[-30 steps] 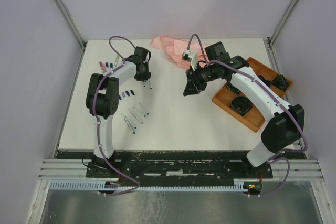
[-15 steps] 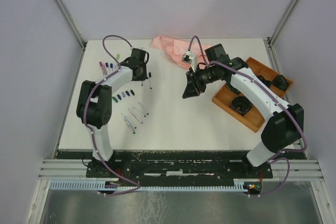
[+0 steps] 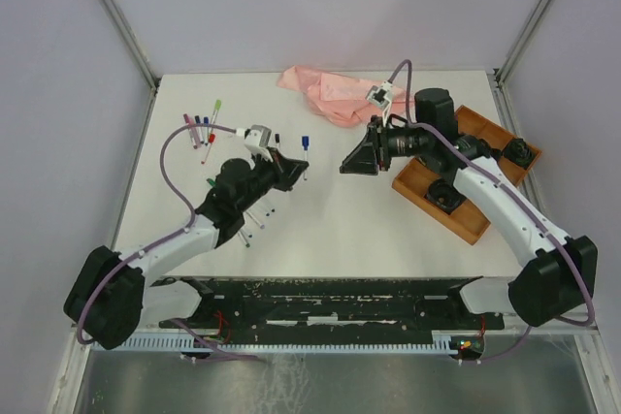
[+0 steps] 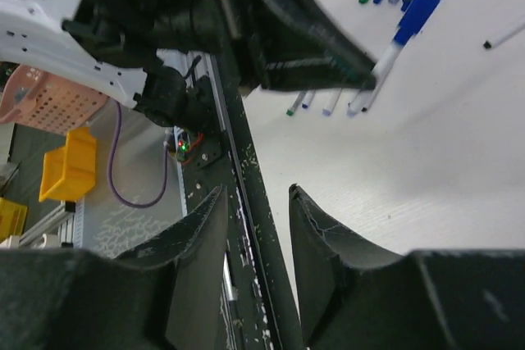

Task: Open the pen caps
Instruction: Pick up the pen from the center of the board.

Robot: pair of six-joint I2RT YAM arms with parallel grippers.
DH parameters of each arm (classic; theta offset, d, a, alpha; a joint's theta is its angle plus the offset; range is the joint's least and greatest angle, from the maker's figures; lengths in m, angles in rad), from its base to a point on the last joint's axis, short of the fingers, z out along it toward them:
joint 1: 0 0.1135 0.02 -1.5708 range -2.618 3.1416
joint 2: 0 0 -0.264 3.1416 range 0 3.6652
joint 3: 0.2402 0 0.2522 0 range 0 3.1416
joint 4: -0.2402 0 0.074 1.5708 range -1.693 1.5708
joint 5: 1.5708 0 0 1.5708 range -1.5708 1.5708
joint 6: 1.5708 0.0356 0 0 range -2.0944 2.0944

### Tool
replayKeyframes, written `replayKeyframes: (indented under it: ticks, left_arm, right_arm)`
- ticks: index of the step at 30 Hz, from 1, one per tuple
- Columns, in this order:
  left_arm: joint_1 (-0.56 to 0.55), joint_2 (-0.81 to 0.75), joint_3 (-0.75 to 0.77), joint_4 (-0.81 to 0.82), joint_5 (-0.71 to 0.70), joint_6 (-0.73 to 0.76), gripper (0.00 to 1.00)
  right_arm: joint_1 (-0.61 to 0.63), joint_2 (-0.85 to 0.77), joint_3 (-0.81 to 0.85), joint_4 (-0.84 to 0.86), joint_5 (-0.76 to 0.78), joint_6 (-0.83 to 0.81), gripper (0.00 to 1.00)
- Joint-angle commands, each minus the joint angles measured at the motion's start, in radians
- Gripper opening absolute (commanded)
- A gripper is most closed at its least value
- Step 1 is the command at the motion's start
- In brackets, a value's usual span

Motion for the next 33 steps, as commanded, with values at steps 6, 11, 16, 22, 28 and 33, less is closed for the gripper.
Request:
replayKeyframes:
  ticks: [6, 11, 16, 22, 28, 33]
  left_arm:
    - [-0.228, -0.093, -0.214, 0.697, -0.079, -0.196, 0.03]
    - [-0.283, -0.088, -0.244, 0.807, -0.148, -0.206, 0.03]
    - [-0.329, -0.056, -0.228, 0.841, -0.165, -0.208, 0.03]
    - [-0.352, -0.011, -0.201, 0.861, -0.158, -0.220, 0.03]
    - [-0.364, 0.010, -0.190, 0.885, -0.153, -0.226, 0.03]
    - [-0.369, 0.008, -0.195, 0.895, -0.155, -0.234, 0.03]
  right_arm:
    - [-0.076, -0.075, -0.183, 0.704, -0.075, 0.543, 0.57]
    - [-0.075, -0.070, -0.296, 1.078, -0.047, 0.714, 0.60]
    - [-0.065, -0.058, -0.398, 1.395, 0.022, 0.827, 0.60]
    - [-0.025, -0.041, -0.396, 1.403, 0.011, 0.816, 0.59]
    - [0.018, -0.025, -0.380, 1.289, 0.003, 0.731, 0.57]
    - [0.036, -0.014, -0.375, 1.237, 0.007, 0.694, 0.54]
